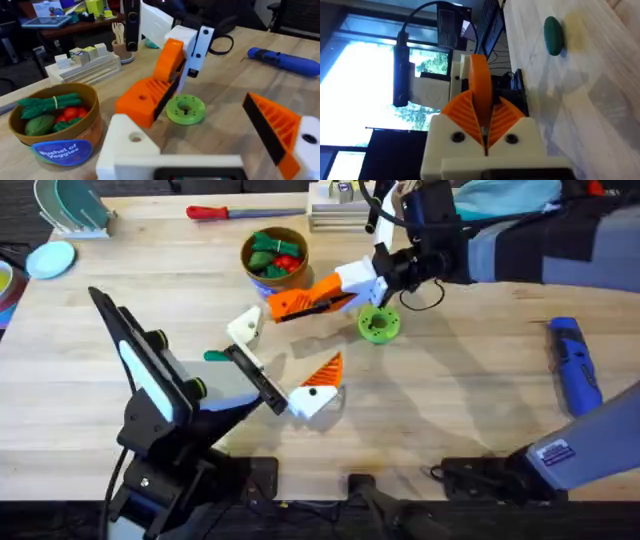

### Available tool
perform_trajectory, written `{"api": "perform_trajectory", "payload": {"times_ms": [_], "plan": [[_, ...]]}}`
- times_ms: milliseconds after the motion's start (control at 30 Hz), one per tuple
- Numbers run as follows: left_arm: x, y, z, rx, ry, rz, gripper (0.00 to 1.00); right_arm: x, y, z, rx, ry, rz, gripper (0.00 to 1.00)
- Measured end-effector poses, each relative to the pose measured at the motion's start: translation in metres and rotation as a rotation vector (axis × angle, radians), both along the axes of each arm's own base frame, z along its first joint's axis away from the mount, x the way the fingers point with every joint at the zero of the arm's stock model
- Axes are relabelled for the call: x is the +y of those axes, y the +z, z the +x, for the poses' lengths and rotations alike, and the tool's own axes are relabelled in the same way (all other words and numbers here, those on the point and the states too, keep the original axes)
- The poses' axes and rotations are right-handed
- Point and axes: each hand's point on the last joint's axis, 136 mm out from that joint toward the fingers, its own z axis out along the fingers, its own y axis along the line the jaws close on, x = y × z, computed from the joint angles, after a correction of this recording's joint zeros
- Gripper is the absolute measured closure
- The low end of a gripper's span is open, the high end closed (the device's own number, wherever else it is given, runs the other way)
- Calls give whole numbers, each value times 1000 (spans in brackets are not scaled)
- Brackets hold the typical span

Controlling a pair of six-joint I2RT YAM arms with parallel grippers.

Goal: Pick up the gripper from the table and insert it into the empty holder that is missing its gripper. Then pick up a screw, insert it into the mounting hole, and use the screwdriver to tighten it. Finally, clean up the table by picking up the vegetable and placing it into the bucket.

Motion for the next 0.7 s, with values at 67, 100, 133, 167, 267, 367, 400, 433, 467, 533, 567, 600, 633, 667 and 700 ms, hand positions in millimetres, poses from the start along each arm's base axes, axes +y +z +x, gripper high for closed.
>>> {"api": "perform_trajectory", "payload": {"times_ms": [67,100,133,167,267,367,400,433,467,533,567,600,633,667,700], "plan": [[0,0,0,0,0,0,8,3,1,-4,-7,15,7,993],[0,0,0,0,0,0,8,5,1,-7,-8,26,10,993],[0,0,0,0,0,0,8,7,1,-10,-9,36,13,993],[0,0,0,0,0,0,9,9,2,-13,-10,49,16,993],[2,0,2,0,13,0,8,14,2,-19,-9,69,19,993],[2,0,2,0,15,0,8,13,1,-20,-11,70,19,993],[2,0,2,0,16,0,8,13,1,-20,-13,70,20,993],[2,0,2,0,16,0,8,13,1,-20,-17,71,21,993],[2,0,2,0,16,0,8,13,0,-22,-8,73,17,993],[2,0,2,0,18,0,8,13,-3,-26,5,77,6,993],[2,0,2,0,17,0,8,14,-4,-28,12,80,1,993],[2,0,2,2,17,1,8,14,-5,-30,18,85,-4,993],[2,-1,2,2,16,1,8,14,-5,-32,15,88,-3,993],[2,-1,2,2,15,1,8,15,-6,-33,13,91,-3,993],[2,-1,2,3,15,1,8,15,-6,-33,9,93,-2,993]]}}
